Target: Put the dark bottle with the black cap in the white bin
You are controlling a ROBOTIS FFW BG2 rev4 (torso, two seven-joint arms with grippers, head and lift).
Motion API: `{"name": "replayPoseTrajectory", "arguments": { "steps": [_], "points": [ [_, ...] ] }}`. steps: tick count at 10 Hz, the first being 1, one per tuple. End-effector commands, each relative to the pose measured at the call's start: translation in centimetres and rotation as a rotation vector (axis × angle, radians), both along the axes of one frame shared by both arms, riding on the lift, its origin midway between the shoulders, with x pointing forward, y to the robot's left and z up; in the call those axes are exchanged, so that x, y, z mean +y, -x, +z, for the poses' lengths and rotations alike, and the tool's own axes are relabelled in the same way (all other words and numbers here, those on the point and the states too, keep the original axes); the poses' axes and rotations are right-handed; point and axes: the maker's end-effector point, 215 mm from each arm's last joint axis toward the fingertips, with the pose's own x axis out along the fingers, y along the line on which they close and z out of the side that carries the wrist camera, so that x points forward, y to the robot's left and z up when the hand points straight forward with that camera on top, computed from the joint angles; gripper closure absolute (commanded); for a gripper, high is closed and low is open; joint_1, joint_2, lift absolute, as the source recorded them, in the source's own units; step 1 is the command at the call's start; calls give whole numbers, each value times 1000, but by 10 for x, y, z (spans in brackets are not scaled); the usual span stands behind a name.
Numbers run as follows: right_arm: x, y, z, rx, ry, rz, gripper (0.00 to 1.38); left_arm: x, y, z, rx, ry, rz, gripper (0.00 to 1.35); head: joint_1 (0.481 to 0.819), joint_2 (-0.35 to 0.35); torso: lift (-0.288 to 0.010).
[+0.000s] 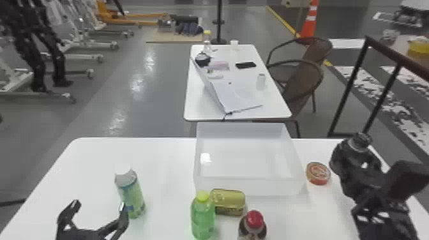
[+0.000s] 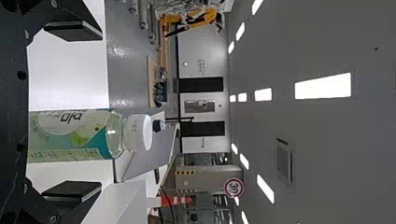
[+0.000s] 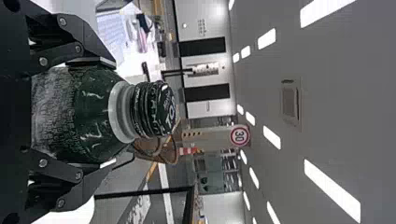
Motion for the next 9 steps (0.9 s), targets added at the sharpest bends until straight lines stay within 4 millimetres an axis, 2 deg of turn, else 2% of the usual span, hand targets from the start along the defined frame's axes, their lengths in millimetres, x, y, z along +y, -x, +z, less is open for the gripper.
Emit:
{"name": "replayPoseTrajectory", "arguments": {
  "steps": [1,3,5,9],
  "points": [
    [25,-20,15,-14,-60,70,866,-2,-1,-1,0,11,-1,167,549,0,-100],
    [71,-47,5,-4,-163,214,865,-5,-1,-3,1,27,-4,167,549,0,-100],
    [108,-60,-4,19,-188,289,865,-5,-1,-4,2,32,-4,167,549,0,-100],
    [125,-62,-55,113,-210,318,865,-4,-1,-5,3,38,-2,167,549,0,-100]
  ]
}}
